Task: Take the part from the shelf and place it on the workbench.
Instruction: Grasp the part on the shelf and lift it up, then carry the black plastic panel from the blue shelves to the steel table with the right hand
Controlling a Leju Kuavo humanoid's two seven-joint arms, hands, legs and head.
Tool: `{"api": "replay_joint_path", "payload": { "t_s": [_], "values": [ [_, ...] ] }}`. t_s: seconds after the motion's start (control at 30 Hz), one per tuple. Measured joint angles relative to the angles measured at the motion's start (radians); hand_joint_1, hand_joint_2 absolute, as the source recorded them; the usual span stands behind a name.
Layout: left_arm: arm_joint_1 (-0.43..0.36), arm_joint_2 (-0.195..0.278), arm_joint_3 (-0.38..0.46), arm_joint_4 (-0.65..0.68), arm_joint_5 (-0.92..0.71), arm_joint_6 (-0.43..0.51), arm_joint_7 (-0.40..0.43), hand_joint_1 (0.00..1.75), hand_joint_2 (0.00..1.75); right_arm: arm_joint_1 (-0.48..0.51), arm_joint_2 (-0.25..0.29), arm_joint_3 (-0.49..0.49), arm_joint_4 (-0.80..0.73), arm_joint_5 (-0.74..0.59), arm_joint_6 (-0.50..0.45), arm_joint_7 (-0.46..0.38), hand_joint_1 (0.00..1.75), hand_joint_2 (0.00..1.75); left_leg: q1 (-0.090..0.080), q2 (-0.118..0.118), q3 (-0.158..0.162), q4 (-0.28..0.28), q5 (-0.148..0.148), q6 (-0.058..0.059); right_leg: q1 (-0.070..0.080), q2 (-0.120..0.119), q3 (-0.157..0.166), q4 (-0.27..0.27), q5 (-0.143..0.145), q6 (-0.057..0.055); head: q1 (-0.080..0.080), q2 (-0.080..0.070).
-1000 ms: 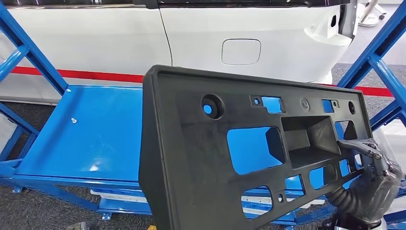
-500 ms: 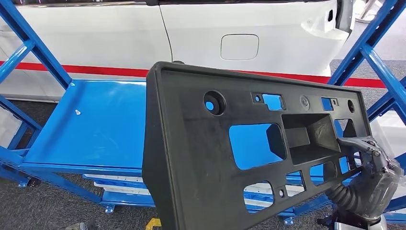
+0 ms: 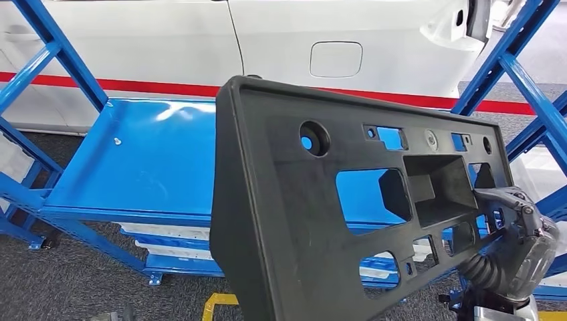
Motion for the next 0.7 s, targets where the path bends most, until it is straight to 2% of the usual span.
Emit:
{"api": "replay_joint_path", "payload": {
  "t_s": [0.03, 0.07, 0.1, 0.17, 0.2, 0.23, 0.27, 0.3, 0.33, 0.37, 0.4, 0.43, 0.47, 0.5, 0.53, 0.57, 0.63, 0.67, 0.7],
  "values": [
    [-0.001, 0.001, 0.0, 0.004, 0.0, 0.004, -0.004, 0.0, 0.0, 0.0, -0.002, 0.0, 0.002, -0.003, -0.002, -0.002, 1.75, 1.75, 0.0, 0.002, -0.007, -0.004, 0.009, 0.009, 0.0, 0.001, -0.008, 0.007, -0.006, 0.005, 0.0, 0.0],
    [-0.002, 0.002, 0.001, 0.007, -0.001, 0.008, -0.007, 0.0, 0.0, 0.0, -0.004, 0.0, 0.004, -0.006, -0.004, -0.004, 1.75, 1.75, 0.001, 0.005, -0.016, -0.008, 0.02, 0.021, 0.001, 0.002, -0.02, 0.027, -0.027, 0.004, 0.002, 0.0],
    [-0.003, 0.004, 0.002, 0.01, -0.001, 0.011, -0.01, 0.0, 0.0, 0.0, -0.006, -0.001, 0.006, -0.007, -0.007, -0.005, 1.75, 1.75, 0.003, 0.007, -0.027, -0.012, 0.032, 0.03, 0.002, 0.003, -0.038, 0.067, -0.062, -0.001, 0.003, 0.0],
    [-0.004, 0.005, 0.003, 0.015, -0.002, 0.015, -0.014, 0.0, 0.0, 0.001, -0.008, 0.0, 0.01, -0.009, -0.01, -0.007, 1.75, 1.75, -0.001, 0.01, -0.052, -0.011, 0.051, 0.039, 0.002, 0.003, -0.074, 0.186, -0.139, -0.011, 0.007, 0.0],
    [-0.004, 0.006, 0.003, 0.018, -0.002, 0.016, -0.015, 0.0, 0.0, 0.001, -0.009, 0.0, 0.013, -0.01, -0.01, -0.008, 1.75, 1.75, -0.002, 0.011, -0.064, -0.01, 0.06, 0.039, 0.002, 0.004, -0.083, 0.241, -0.16, -0.008, 0.007, 0.0],
    [-0.004, 0.006, 0.003, 0.021, -0.002, 0.019, -0.016, 0.0, 0.0, 0.001, -0.01, 0.0, 0.016, -0.01, -0.011, -0.008, 1.75, 1.75, -0.002, 0.012, -0.076, -0.01, 0.069, 0.038, 0.001, 0.004, -0.079, 0.27, -0.16, 0.0, 0.008, 0.0],
    [-0.004, 0.007, 0.003, 0.025, -0.002, 0.023, -0.017, 0.0, 0.0, 0.001, -0.01, 0.0, 0.018, -0.011, -0.011, -0.008, 1.75, 1.75, -0.002, 0.013, -0.087, -0.009, 0.078, 0.036, 0.0, 0.003, -0.061, 0.266, -0.144, 0.012, 0.008, 0.0],
    [-0.004, 0.008, 0.003, 0.028, -0.002, 0.028, -0.018, 0.0, 0.0, 0.001, -0.011, 0.0, 0.02, -0.01, -0.012, -0.008, 1.75, 1.75, -0.001, 0.013, -0.097, -0.007, 0.086, 0.033, -0.002, 0.003, -0.026, 0.228, -0.119, 0.024, 0.008, 0.0],
    [-0.004, 0.008, 0.003, 0.03, -0.003, 0.033, -0.019, 0.0, 0.0, 0.0, -0.012, 0.0, 0.021, -0.01, -0.012, -0.008, 1.75, 1.75, -0.001, 0.013, -0.107, -0.004, 0.092, 0.029, -0.004, 0.003, 0.022, 0.161, -0.098, 0.033, 0.008, 0.0],
    [-0.005, 0.009, 0.003, 0.032, -0.003, 0.037, -0.02, 0.0, 0.0, -0.002, -0.013, 0.001, 0.022, -0.011, -0.012, -0.008, 1.75, 1.75, -0.002, 0.013, -0.115, 0.001, 0.098, 0.025, -0.003, 0.003, 0.075, 0.083, -0.089, 0.034, 0.008, 0.0],
    [-0.005, 0.01, 0.003, 0.034, -0.003, 0.04, -0.022, 0.0, 0.0, -0.003, -0.015, 0.001, 0.023, -0.013, -0.013, -0.008, 1.75, 1.75, -0.004, 0.013, -0.122, 0.006, 0.104, 0.019, -0.001, 0.004, 0.117, 0.017, -0.091, 0.029, 0.008, 0.0],
    [-0.006, 0.011, 0.003, 0.037, -0.003, 0.045, -0.024, 0.0, 0.0, -0.005, -0.016, 0.001, 0.024, -0.017, -0.015, -0.008, 1.75, 1.75, -0.006, 0.013, -0.128, 0.01, 0.111, 0.014, 0.002, 0.005, 0.14, -0.026, -0.098, 0.021, 0.007, 0.0],
    [-0.006, 0.012, 0.002, 0.039, -0.003, 0.049, -0.027, 0.0, 0.0, -0.005, -0.018, 0.001, 0.025, -0.021, -0.016, -0.008, 1.75, 1.75, -0.008, 0.012, -0.132, 0.012, 0.118, 0.009, 0.006, 0.006, 0.147, -0.045, -0.104, 0.013, 0.007, 0.0],
    [-0.006, 0.014, 0.003, 0.042, -0.003, 0.052, -0.03, 0.0, 0.0, -0.005, -0.019, 0.002, 0.027, -0.025, -0.019, -0.009, 1.75, 1.75, -0.008, 0.012, -0.136, 0.012, 0.125, 0.004, 0.004, 0.006, 0.139, -0.046, -0.102, 0.003, 0.006, 0.0],
    [-0.005, 0.018, 0.003, 0.046, -0.003, 0.055, -0.032, 0.0, 0.0, -0.005, -0.02, 0.002, 0.03, -0.029, -0.022, -0.009, 1.75, 1.75, -0.007, 0.01, -0.141, 0.017, 0.12, -0.001, -0.001, 0.004, 0.13, -0.045, -0.096, -0.005, 0.006, 0.0],
    [-0.004, 0.021, 0.003, 0.049, -0.003, 0.056, -0.034, 0.0, 0.0, -0.005, -0.021, 0.003, 0.033, -0.033, -0.025, -0.01, 1.75, 1.75, -0.005, 0.007, -0.148, 0.033, 0.097, -0.007, -0.005, 0.003, 0.121, -0.044, -0.089, -0.017, 0.005, 0.0],
    [-0.004, 0.026, 0.003, 0.055, -0.003, 0.057, -0.036, 0.0, 0.0, -0.005, -0.022, 0.004, 0.039, -0.037, -0.032, -0.011, 1.75, 1.75, 0.0, 0.003, -0.173, 0.119, 0.002, -0.018, -0.009, 0.0, 0.102, -0.043, -0.069, -0.038, 0.001, 0.0],
    [-0.004, 0.027, 0.002, 0.057, -0.003, 0.058, -0.036, 0.0, 0.0, -0.003, -0.022, 0.004, 0.041, -0.039, -0.036, -0.012, 1.75, 1.75, 0.001, 0.003, -0.188, 0.183, -0.048, -0.022, -0.007, -0.001, 0.091, -0.042, -0.059, -0.045, 0.0, 0.0],
    [-0.003, 0.029, 0.002, 0.059, -0.002, 0.058, -0.036, 0.0, 0.0, -0.002, -0.022, 0.005, 0.043, -0.04, -0.039, -0.013, 1.75, 1.75, 0.003, 0.003, -0.199, 0.243, -0.078, -0.026, -0.005, -0.002, 0.079, -0.04, -0.049, -0.047, -0.001, 0.0]
  ]
}}
